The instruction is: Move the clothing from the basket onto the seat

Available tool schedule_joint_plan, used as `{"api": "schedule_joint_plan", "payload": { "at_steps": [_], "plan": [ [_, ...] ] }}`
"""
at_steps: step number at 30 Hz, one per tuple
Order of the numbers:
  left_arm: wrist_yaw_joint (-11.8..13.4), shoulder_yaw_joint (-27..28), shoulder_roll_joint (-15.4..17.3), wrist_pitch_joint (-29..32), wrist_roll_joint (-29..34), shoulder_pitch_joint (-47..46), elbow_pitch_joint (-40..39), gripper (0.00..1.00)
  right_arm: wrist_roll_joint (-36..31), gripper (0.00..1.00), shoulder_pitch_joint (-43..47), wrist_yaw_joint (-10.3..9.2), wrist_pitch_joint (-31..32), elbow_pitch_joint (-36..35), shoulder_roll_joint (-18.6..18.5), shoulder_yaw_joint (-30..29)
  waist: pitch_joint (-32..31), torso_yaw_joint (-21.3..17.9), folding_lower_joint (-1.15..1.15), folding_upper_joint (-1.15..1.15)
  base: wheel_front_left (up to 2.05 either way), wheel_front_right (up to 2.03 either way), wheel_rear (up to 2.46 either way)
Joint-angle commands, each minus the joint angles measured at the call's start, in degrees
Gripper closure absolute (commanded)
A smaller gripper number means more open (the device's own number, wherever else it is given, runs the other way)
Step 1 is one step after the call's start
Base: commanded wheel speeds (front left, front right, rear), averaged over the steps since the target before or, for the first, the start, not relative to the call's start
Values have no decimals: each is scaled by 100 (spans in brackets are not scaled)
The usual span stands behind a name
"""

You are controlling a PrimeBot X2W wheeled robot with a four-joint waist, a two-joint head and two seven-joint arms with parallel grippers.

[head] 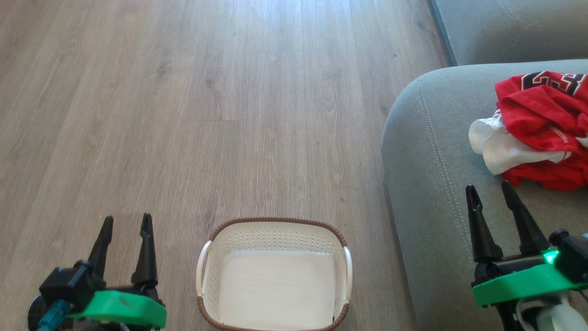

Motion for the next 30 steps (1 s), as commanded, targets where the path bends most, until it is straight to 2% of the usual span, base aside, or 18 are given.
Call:
{"api": "schedule_joint_plan", "payload": {
  "at_steps": [1,30],
  "plan": [
    [-44,321,17,-72,98,-173,-161,0,-42,0,-38,41,-56,-152,-56,116,4,-6,0,0,0,0,0],
    [-274,458,-148,-72,202,-219,-29,0,-40,0,-86,41,-10,-108,4,117,66,-58,0,0,0,0,0]
  ]
}}
